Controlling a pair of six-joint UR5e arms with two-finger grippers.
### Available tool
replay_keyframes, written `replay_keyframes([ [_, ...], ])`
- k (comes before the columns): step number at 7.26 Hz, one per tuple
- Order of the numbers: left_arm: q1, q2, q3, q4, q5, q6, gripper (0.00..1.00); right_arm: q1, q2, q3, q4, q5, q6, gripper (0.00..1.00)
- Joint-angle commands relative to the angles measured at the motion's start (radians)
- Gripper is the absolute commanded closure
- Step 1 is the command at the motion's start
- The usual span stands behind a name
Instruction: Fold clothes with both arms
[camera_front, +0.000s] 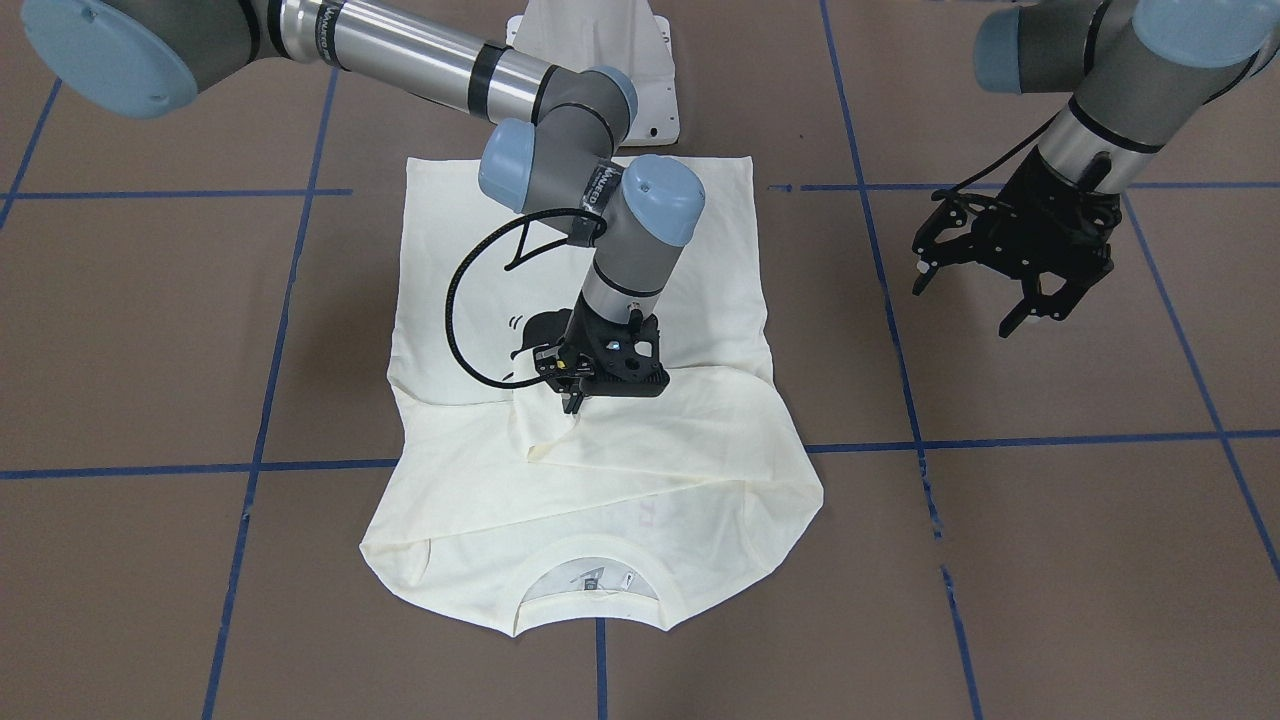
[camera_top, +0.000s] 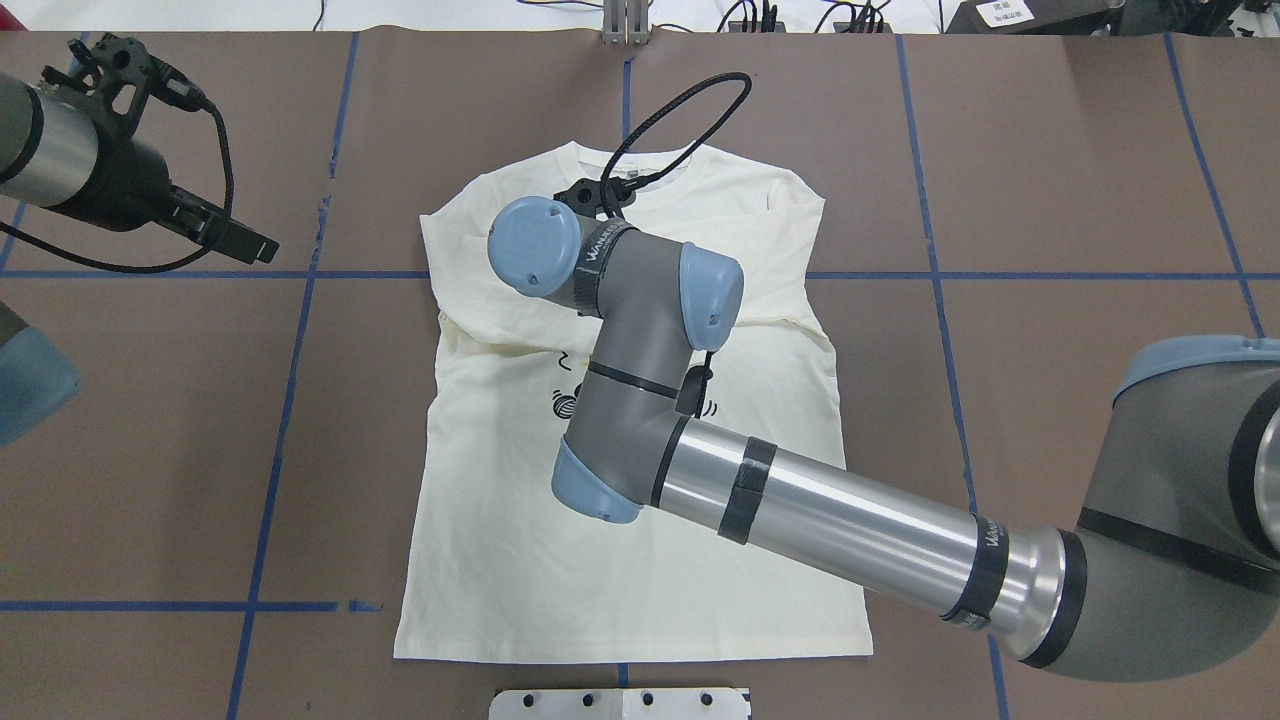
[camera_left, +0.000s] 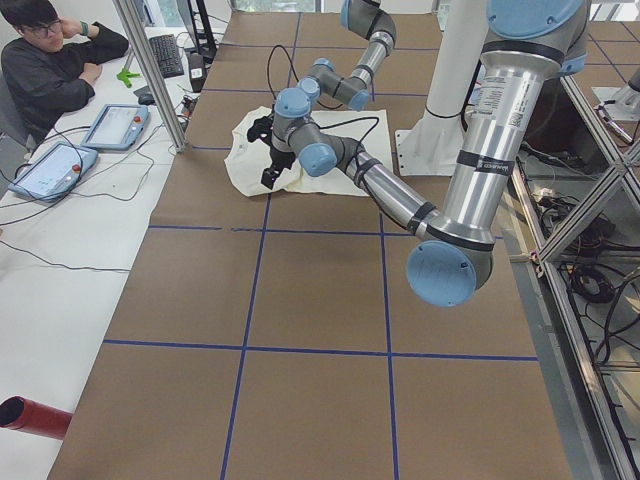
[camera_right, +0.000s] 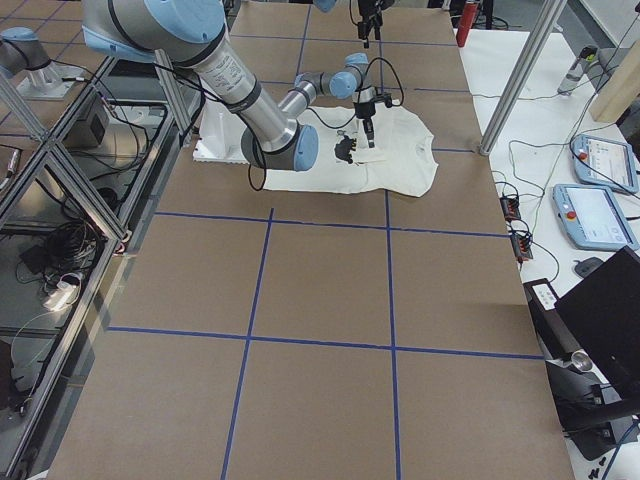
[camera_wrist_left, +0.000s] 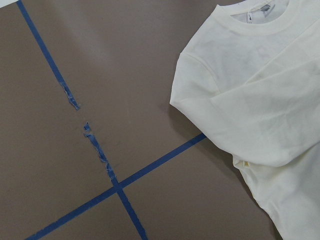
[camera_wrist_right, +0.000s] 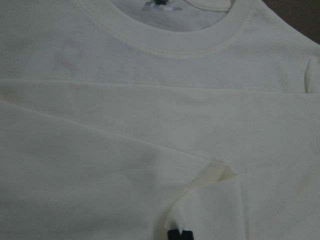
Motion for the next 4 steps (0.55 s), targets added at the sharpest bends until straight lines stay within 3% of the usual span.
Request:
replay_keyframes([
  [1,0.000,0.000,-0.001,0.000,-0.001,-0.001,0.00,0.037,-0.171,0.209,-0.016,0.004,-0.076,1.00],
  [2,0.000,0.000,-0.001,0.000,0.000,-0.001,0.00,0.057,-0.229,0.257,-0.016,0.004,-0.113,1.00],
  [4,0.002,0.000,-0.001,0.000,0.000,-0.001,0.00,0.074,-0.242,0.257,-0.013,-0.001,-0.156,1.00],
])
